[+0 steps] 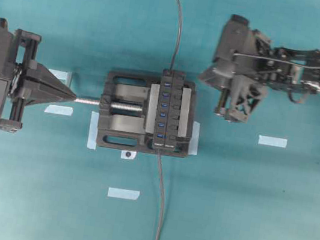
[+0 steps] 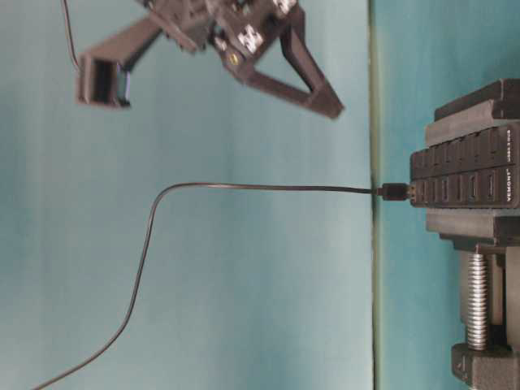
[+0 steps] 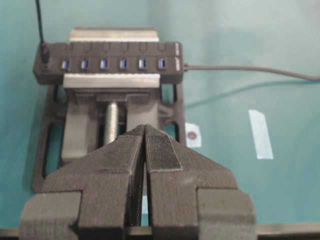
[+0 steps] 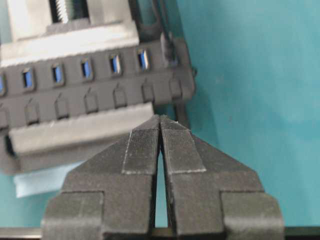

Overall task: Insert the USB into the second port from the front of the fixed hub.
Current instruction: 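Lower the open right gripper around the black USB plug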

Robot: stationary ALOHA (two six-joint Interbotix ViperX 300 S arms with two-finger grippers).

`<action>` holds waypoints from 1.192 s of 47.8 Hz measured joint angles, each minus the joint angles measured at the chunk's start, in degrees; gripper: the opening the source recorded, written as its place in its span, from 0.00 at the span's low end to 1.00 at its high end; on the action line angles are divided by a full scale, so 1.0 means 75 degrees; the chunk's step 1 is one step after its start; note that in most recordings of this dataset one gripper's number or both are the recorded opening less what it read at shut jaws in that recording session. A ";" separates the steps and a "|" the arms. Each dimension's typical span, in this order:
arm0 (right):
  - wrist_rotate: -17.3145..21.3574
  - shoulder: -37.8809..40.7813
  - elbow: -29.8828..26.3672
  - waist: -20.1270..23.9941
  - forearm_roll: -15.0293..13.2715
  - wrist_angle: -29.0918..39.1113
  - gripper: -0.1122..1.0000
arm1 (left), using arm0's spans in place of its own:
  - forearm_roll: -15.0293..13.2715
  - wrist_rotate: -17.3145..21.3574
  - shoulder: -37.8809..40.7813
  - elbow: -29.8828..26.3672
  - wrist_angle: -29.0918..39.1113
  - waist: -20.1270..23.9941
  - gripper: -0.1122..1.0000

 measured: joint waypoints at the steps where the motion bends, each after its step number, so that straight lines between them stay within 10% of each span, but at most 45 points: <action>1: -0.0035 0.0047 -0.0035 -0.0012 0.0000 0.0000 0.14 | 0.0000 0.0000 0.0000 0.0012 0.0012 0.0000 0.10; 57: -0.0609 0.1090 -0.0785 -0.0211 0.0000 -0.0082 0.25 | -0.0012 -0.0012 0.0047 0.0000 0.0000 -0.0012 0.10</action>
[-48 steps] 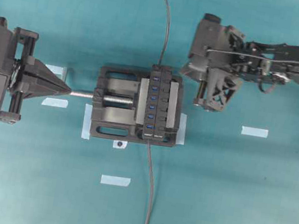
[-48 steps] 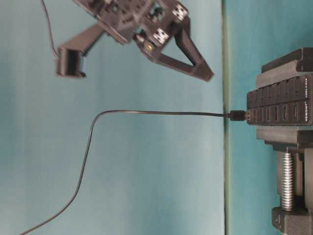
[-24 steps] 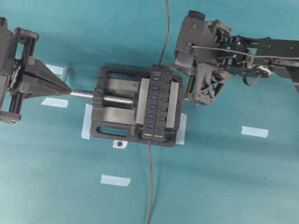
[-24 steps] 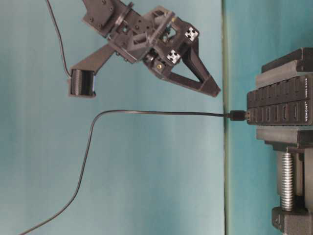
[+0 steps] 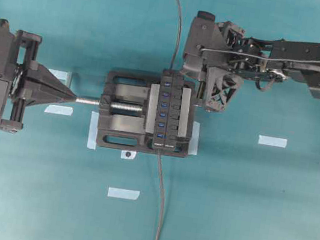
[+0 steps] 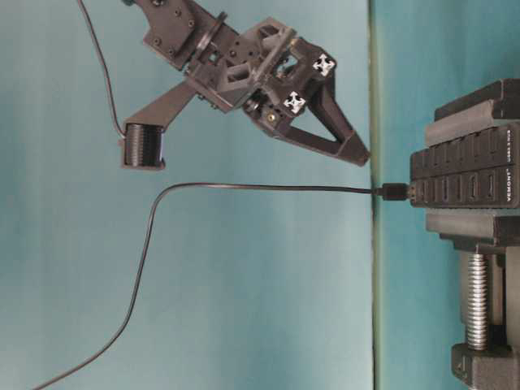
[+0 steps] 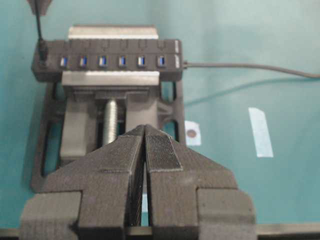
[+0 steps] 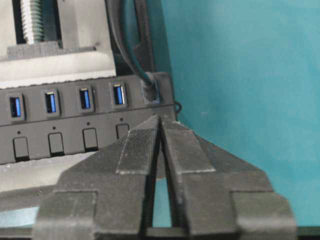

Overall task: Insert the USB into the second port from the front of the fixed hub.
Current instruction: 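Lower the open right gripper around the black USB plug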

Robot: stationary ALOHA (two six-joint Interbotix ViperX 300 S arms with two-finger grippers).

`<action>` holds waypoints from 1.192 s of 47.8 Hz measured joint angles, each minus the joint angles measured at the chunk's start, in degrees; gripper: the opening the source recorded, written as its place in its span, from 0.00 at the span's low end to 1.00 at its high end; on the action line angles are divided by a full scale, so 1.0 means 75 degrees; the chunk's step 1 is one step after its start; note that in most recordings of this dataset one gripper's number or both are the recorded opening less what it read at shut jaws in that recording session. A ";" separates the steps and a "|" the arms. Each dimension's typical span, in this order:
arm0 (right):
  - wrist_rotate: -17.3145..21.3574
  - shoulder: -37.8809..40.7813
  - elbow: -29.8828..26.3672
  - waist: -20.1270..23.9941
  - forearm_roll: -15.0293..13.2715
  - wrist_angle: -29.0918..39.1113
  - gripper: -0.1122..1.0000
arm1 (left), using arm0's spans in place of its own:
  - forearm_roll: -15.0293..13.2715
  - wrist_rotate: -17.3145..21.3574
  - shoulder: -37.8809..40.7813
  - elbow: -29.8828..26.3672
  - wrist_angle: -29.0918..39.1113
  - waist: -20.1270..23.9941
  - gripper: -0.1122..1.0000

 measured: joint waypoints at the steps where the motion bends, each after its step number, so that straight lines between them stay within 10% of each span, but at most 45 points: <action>1: 0.0000 0.0000 0.0000 0.0000 0.0000 0.0000 0.27 | 0.0000 0.0012 0.0012 0.0000 0.0012 0.0000 0.10; 18: 0.0000 0.0000 -0.0047 0.0000 0.0012 -0.0164 0.96 | 0.0012 0.0012 0.0012 0.0012 0.0012 0.0000 0.10; 57: 0.0000 0.0738 -0.0293 0.0000 0.0012 -0.0820 0.91 | 0.0012 -0.0035 0.0000 0.0012 0.0012 0.0000 0.10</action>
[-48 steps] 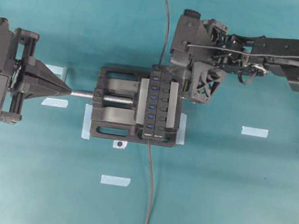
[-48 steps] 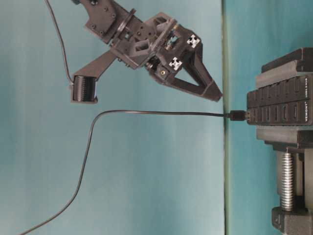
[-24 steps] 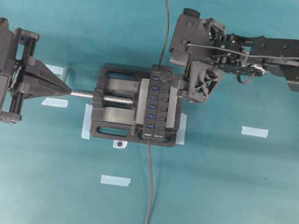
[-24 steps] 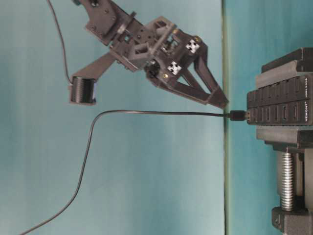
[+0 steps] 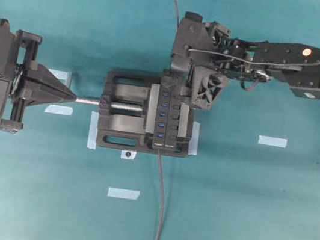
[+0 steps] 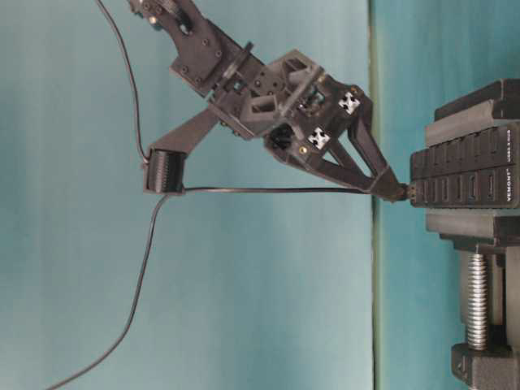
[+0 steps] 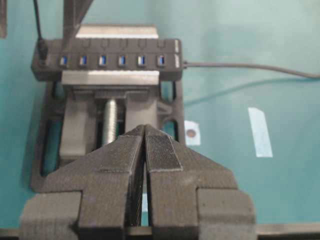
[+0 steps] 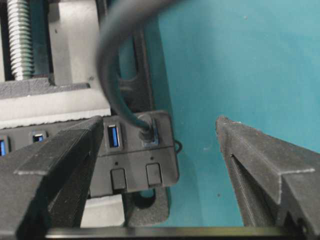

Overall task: Insert the USB into the second port from the front of the fixed hub.
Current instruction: 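Lower the open right gripper around the black USB plug, then close the right gripper on the USB plug and pull it out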

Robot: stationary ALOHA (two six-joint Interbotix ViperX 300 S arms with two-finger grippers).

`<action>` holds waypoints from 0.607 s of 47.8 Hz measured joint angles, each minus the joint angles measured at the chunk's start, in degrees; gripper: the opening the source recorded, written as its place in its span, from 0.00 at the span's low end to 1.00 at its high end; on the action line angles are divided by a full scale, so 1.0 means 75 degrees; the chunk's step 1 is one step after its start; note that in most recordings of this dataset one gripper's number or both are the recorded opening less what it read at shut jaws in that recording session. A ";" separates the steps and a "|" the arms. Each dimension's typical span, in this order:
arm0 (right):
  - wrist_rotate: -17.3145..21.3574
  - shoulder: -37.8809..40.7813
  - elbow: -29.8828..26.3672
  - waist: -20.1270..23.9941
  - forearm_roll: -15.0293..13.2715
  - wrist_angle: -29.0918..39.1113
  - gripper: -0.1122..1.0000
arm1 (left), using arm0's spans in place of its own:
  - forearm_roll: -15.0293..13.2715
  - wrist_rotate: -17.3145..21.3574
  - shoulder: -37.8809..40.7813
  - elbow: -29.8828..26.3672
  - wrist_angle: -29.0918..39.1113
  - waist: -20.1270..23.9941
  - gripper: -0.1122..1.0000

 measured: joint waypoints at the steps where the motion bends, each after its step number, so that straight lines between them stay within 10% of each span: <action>1: 0.0000 0.0000 0.0000 0.0000 0.0000 0.0000 0.91 | -0.0012 0.0012 0.0000 0.0000 -0.0012 0.0000 0.10; 17: 0.0000 0.0047 0.0000 -0.0012 0.0000 -0.0012 0.87 | 0.0000 -0.0012 0.0012 0.0000 0.0000 0.0000 0.10; 29: 0.0000 0.0047 0.0000 0.0012 -0.0012 -0.0012 0.59 | 0.0000 -0.0012 0.0000 -0.0012 -0.0012 0.0000 0.10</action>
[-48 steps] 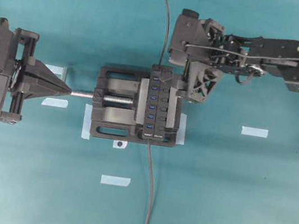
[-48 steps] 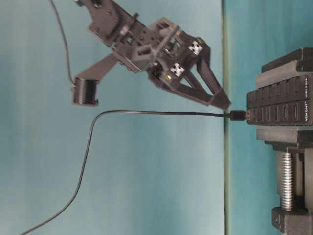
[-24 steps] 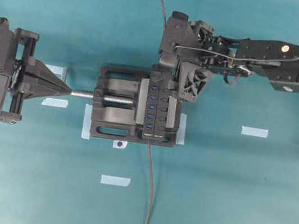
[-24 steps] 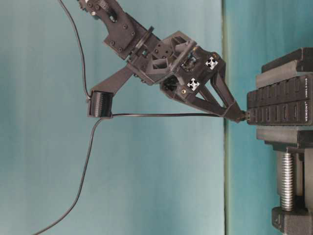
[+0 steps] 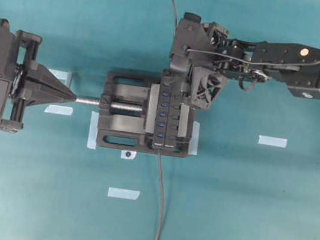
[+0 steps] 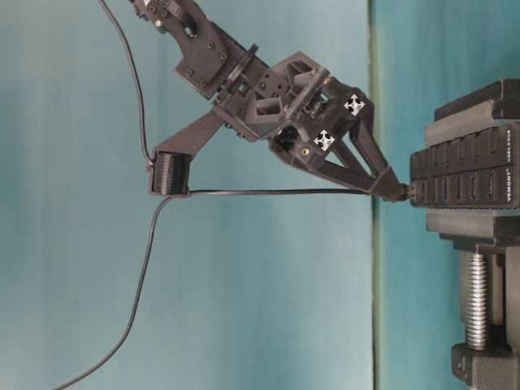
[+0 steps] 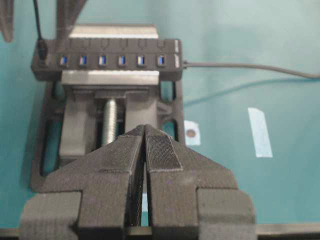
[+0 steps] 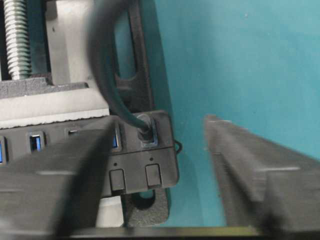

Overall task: Insert the USB into the second port from the front of the fixed hub.
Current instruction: 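Close the right gripper on the USB plug and pull it out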

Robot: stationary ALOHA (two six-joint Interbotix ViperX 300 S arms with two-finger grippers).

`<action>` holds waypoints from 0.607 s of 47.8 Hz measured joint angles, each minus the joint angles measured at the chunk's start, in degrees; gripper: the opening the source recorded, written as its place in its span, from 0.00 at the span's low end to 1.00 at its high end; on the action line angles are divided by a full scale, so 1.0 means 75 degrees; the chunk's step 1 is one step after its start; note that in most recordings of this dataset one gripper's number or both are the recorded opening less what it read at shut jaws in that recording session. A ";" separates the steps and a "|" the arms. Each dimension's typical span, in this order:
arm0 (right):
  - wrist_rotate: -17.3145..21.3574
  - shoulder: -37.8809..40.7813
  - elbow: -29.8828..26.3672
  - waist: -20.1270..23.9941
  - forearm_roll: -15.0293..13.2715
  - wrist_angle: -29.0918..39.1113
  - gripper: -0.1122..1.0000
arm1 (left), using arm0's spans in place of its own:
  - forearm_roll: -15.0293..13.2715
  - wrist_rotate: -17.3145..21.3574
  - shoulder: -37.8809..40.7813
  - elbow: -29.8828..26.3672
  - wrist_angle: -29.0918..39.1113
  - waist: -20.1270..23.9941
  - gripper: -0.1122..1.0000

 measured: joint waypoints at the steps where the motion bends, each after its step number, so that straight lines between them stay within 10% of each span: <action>1: 0.0000 0.0000 0.0000 0.0012 0.0012 0.0000 0.56 | 0.0000 0.0000 0.0012 0.0012 0.0012 0.0000 0.10; 15: 0.0000 0.0000 0.0000 0.0082 0.0012 0.0000 0.22 | 0.0000 0.0000 0.0012 0.0012 0.0012 0.0000 0.10; 29: 0.0000 0.0000 0.0000 0.0129 0.0000 0.0012 0.16 | 0.0000 0.0000 0.0000 0.0012 0.0012 0.0000 0.10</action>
